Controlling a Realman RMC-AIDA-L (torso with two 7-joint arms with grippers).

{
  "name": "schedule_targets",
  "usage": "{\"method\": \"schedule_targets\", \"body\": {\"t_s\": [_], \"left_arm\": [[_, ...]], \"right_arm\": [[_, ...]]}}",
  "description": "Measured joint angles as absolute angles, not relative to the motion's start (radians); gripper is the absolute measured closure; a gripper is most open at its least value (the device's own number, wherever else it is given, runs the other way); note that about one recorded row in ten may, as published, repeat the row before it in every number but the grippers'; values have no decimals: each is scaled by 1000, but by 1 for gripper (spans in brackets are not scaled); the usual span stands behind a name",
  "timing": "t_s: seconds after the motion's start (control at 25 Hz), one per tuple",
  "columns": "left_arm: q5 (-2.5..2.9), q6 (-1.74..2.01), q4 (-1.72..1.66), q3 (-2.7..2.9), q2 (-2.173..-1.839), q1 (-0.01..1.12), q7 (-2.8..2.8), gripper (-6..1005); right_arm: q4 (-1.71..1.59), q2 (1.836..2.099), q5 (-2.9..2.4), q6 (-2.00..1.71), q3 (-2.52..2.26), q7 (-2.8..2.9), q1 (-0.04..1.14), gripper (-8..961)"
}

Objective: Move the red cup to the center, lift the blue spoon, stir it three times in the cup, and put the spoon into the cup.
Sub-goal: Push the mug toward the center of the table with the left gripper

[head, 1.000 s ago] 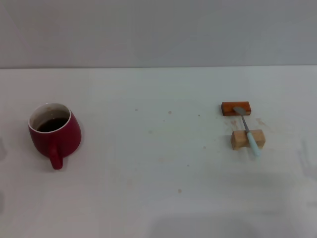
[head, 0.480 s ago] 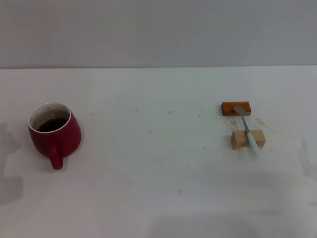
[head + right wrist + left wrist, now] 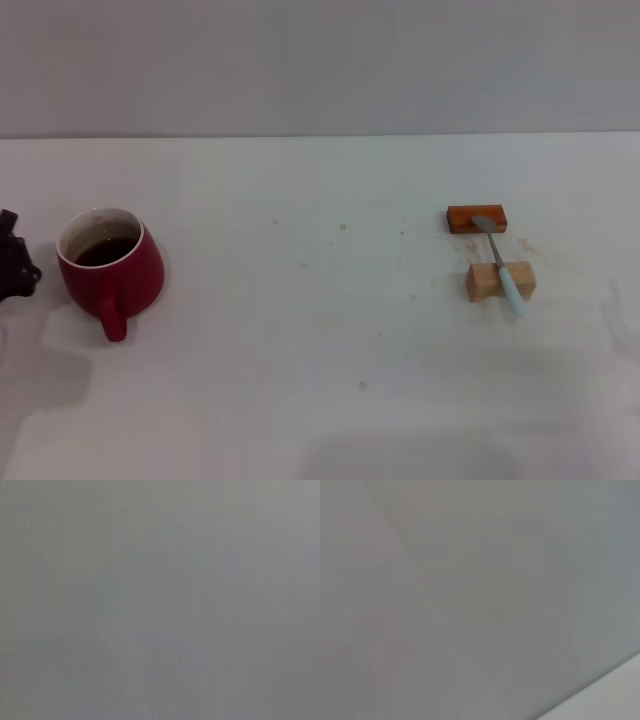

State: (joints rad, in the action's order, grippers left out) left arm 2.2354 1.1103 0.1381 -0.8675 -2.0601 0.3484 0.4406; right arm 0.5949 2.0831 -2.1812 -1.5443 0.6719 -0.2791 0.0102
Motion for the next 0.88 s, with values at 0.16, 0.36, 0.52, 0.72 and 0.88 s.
{"method": "schedule_targets", "body": {"t_s": [0.16, 0.36, 0.52, 0.72, 0.88], "left_arm": [[2236, 1106, 126, -833, -2060, 357, 445, 998], [2237, 1105, 123, -817, -2060, 360, 445, 998], [2237, 1095, 115, -793, -2060, 370, 446, 997], [2236, 1085, 107, -767, -2059, 382, 446, 996], [2236, 1079, 105, -736, -2059, 392, 446, 996]], "right_arm": [[593, 2083, -2181, -1545, 672, -279, 12, 222], [593, 2083, -2181, -1545, 672, -279, 12, 222], [593, 2083, -2181, -1550, 672, -279, 12, 223], [589, 2083, -2181, -1558, 672, -279, 12, 223], [587, 2083, -2181, -1558, 672, -279, 12, 223]]}}
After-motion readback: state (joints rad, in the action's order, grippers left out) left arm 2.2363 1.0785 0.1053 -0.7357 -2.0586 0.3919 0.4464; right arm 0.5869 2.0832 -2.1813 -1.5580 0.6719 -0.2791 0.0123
